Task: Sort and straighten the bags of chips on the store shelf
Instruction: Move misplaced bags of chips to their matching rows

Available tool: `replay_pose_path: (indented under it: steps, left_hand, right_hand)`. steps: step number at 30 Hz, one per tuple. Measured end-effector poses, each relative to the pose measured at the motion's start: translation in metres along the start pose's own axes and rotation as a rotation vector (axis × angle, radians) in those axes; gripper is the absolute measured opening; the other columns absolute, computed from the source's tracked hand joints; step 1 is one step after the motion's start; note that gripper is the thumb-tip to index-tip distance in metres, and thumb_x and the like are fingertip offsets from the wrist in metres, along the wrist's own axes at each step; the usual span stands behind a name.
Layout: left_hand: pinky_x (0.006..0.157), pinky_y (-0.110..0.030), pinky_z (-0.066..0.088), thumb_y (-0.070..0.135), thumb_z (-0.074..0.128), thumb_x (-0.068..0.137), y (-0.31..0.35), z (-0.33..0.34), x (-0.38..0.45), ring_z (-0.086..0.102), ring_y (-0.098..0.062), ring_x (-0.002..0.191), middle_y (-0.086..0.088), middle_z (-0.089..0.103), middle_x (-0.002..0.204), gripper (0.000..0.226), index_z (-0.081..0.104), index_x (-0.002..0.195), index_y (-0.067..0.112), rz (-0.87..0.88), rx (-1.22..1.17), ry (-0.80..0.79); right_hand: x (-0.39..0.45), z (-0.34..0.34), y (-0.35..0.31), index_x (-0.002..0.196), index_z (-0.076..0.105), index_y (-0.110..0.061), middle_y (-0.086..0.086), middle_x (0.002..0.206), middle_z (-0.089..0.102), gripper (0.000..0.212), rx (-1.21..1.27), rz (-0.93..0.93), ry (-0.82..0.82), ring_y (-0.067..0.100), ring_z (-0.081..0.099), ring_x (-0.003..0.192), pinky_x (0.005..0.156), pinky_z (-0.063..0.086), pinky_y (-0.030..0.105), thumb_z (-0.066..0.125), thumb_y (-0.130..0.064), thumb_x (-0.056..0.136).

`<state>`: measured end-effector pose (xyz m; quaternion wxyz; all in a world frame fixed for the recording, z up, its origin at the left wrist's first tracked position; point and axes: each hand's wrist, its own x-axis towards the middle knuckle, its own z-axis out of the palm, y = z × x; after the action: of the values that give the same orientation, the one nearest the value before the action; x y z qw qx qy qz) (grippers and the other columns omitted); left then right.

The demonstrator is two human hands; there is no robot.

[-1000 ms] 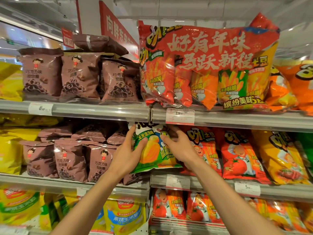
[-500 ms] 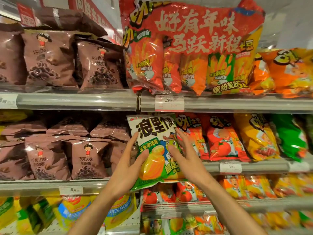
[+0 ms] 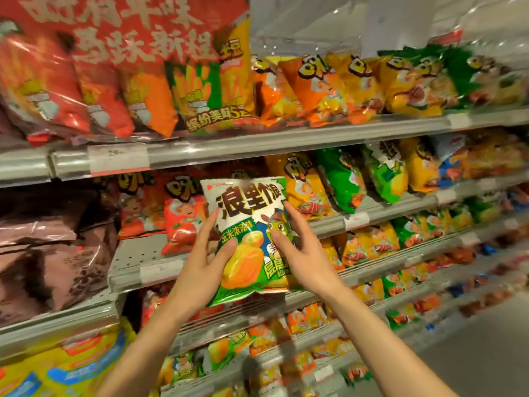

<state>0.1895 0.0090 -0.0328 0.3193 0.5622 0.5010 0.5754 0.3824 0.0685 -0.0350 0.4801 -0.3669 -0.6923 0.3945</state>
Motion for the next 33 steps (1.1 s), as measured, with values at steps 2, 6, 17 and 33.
replay_pose_path:
  steps: [2,6,17,33]
  left_hand:
    - [0.092,-0.029,0.056,0.018,0.056,0.099,0.008,0.046,0.005,0.066,-0.005,0.111,0.01,0.059,0.133,0.061,0.032,0.148,0.046,0.023,-0.022,-0.029]
    - [0.074,-0.016,0.055,0.009,0.051,0.101,0.024,0.155,0.019,0.07,-0.002,0.097,0.006,0.065,0.122,0.061,0.03,0.152,0.036,0.031,-0.039,-0.076]
    - [0.091,-0.016,0.052,0.017,0.052,0.102,0.049,0.386,0.073,0.053,0.007,0.12,0.02,0.043,0.142,0.059,0.028,0.144,0.049,0.087,-0.062,-0.214]
    - [0.114,-0.024,0.029,0.037,0.054,0.1,0.02,0.589,0.214,0.025,0.004,0.142,0.03,0.021,0.154,0.062,0.021,0.149,0.054,0.101,-0.024,-0.311]
  right_hand:
    - [-0.006,-0.044,0.01,0.147,0.029,-0.052,-0.022,0.151,0.038,0.061,0.026,-0.003,0.026,-0.008,0.034,0.136,0.111,0.037,0.031,0.059,-0.049,0.094]
    - [-0.014,-0.145,0.033,0.144,0.033,-0.052,-0.022,0.143,0.047,0.057,0.103,-0.008,0.073,-0.008,0.05,0.124,0.1,0.051,0.032,0.061,-0.04,0.095]
    - [-0.014,-0.37,0.079,0.145,0.031,-0.048,-0.015,0.141,0.049,0.054,0.051,0.021,0.272,-0.004,0.059,0.113,0.087,0.055,0.027,0.056,-0.034,0.099]
    - [0.086,-0.56,0.166,0.143,0.023,-0.056,-0.016,0.156,0.028,0.051,-0.112,0.127,0.343,0.008,0.033,0.14,0.114,0.035,0.045,0.048,-0.039,0.102]
